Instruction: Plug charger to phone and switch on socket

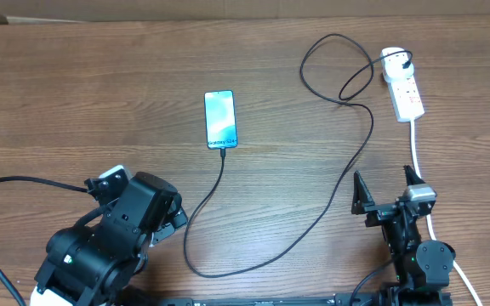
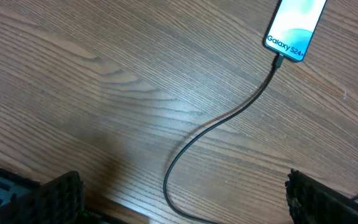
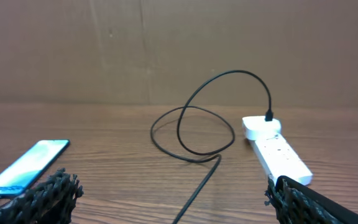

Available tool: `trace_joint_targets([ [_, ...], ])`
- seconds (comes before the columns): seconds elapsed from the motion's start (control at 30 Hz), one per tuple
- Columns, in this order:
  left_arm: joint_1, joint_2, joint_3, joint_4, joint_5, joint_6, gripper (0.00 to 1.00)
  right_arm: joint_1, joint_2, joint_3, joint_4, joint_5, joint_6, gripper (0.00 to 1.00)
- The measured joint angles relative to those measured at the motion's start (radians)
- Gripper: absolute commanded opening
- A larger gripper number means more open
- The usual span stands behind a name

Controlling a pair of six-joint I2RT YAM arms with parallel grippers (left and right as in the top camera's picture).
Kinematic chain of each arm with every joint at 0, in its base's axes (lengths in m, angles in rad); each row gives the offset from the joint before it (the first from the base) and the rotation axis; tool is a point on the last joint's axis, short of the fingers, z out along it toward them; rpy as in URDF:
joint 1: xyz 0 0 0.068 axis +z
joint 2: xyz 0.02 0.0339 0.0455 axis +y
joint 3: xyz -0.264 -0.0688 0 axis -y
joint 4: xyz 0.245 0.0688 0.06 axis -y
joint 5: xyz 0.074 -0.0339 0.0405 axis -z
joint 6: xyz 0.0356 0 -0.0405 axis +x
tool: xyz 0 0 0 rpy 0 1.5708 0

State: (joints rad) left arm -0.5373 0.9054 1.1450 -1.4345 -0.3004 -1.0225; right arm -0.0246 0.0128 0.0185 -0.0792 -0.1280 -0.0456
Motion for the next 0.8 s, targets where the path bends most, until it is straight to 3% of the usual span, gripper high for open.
trace_joint_targets([
  [0.5, 0.000, 0.000, 0.000, 0.000, 0.000, 0.000, 1.00, 0.000, 0.000, 0.000, -0.003, 0.006, -0.028, 1.00],
  [0.8, 0.000, 0.000, 0.000, 0.000, 0.000, 0.000, 0.99, 0.000, 0.000, 0.000, -0.006, 0.032, 0.027, 1.00],
])
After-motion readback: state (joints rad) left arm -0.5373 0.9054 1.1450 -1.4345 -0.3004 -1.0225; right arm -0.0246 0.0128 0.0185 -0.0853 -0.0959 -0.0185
